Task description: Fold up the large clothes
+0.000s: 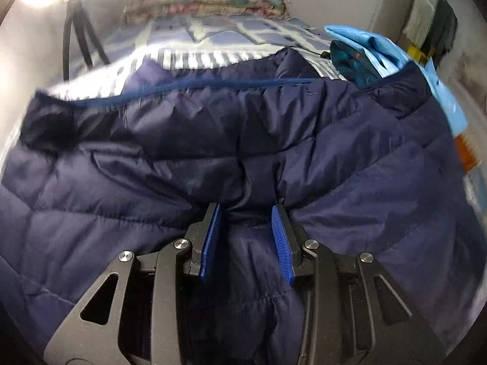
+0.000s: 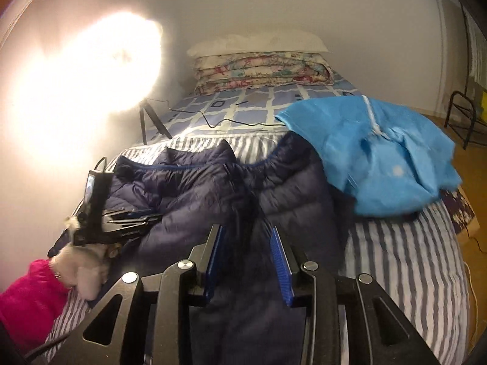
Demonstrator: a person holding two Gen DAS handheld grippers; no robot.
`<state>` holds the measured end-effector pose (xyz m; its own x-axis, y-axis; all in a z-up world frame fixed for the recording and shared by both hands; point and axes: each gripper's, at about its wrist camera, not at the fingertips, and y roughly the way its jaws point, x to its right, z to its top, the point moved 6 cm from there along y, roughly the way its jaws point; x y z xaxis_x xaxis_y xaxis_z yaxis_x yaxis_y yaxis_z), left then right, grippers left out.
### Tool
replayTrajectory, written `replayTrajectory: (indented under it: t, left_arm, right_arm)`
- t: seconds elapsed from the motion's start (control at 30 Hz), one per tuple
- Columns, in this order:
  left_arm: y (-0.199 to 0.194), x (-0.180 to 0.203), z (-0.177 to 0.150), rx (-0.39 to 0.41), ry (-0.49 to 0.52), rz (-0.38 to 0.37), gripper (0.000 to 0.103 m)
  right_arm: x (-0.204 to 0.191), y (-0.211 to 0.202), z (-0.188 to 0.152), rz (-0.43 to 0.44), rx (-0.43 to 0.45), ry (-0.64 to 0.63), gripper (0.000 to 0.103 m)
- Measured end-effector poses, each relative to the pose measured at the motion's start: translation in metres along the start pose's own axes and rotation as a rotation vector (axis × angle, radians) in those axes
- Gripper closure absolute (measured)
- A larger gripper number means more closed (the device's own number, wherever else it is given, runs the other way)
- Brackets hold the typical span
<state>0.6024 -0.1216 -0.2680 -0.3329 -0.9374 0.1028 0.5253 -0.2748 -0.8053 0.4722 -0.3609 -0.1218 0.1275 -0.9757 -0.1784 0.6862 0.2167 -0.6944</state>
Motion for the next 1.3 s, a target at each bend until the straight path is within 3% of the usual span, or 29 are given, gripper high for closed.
replayTrajectory:
  t: [0.13,0.27,0.33,0.4,0.47,0.53,0.63,0.7,0.8,0.9,1.07,1.13,1.2,1.27,1.3]
  left_arm:
    - [-0.026,-0.006,0.005,0.008,-0.044,0.031,0.068]
    - [-0.086,-0.001,-0.006,0.084,-0.07,-0.009,0.068]
    - [-0.108,0.005,-0.021,0.089,-0.095,-0.045,0.068]
    - [-0.119,0.011,-0.031,0.098,-0.103,-0.069,0.068]
    - [-0.125,0.018,-0.045,0.111,-0.116,-0.081,0.068]
    - [-0.121,0.023,-0.058,0.103,-0.14,-0.089,0.068]
    - [-0.1,0.032,-0.082,0.063,-0.154,-0.081,0.068]
    - [-0.08,0.041,-0.097,0.049,-0.065,-0.017,0.068]
    - [-0.074,0.045,-0.1,0.076,-0.017,0.014,0.068]
    - [-0.083,0.042,-0.094,0.066,-0.066,-0.018,0.068]
    - [-0.113,0.044,-0.1,0.12,-0.109,-0.09,0.068]
    - [-0.117,0.05,-0.107,0.119,-0.076,-0.083,0.068]
    - [-0.109,0.054,-0.117,0.09,-0.05,-0.071,0.068]
    - [-0.096,0.051,-0.125,0.047,-0.064,-0.078,0.068]
    - [-0.095,0.05,-0.127,0.048,-0.065,-0.079,0.068]
  right_arm:
    - [0.008,-0.027,-0.016,-0.018,0.004,0.045,0.067]
    - [0.024,-0.055,-0.033,-0.057,0.032,0.145,0.044]
    - [0.03,-0.065,-0.045,-0.062,0.035,0.201,0.042]
    - [0.033,-0.072,-0.058,-0.071,0.039,0.239,0.04]
    - [0.037,-0.079,-0.074,-0.102,0.061,0.284,0.028]
    - [0.044,-0.074,-0.094,-0.14,0.042,0.334,0.024]
    - [0.056,-0.057,-0.121,-0.158,-0.029,0.414,0.024]
    - [0.066,-0.043,-0.138,-0.113,-0.07,0.519,0.024]
    - [0.079,-0.021,-0.151,-0.063,-0.111,0.662,0.024]
    - [0.078,-0.011,-0.145,-0.044,-0.095,0.666,0.023]
    - [0.066,0.01,-0.136,-0.013,-0.138,0.658,0.022]
    - [0.066,0.015,-0.138,-0.017,-0.137,0.689,0.024]
    - [0.065,0.019,-0.14,-0.018,-0.142,0.709,0.04]
    - [0.064,0.02,-0.138,-0.022,-0.145,0.71,0.065]
    - [0.063,0.019,-0.135,-0.021,-0.143,0.704,0.071]
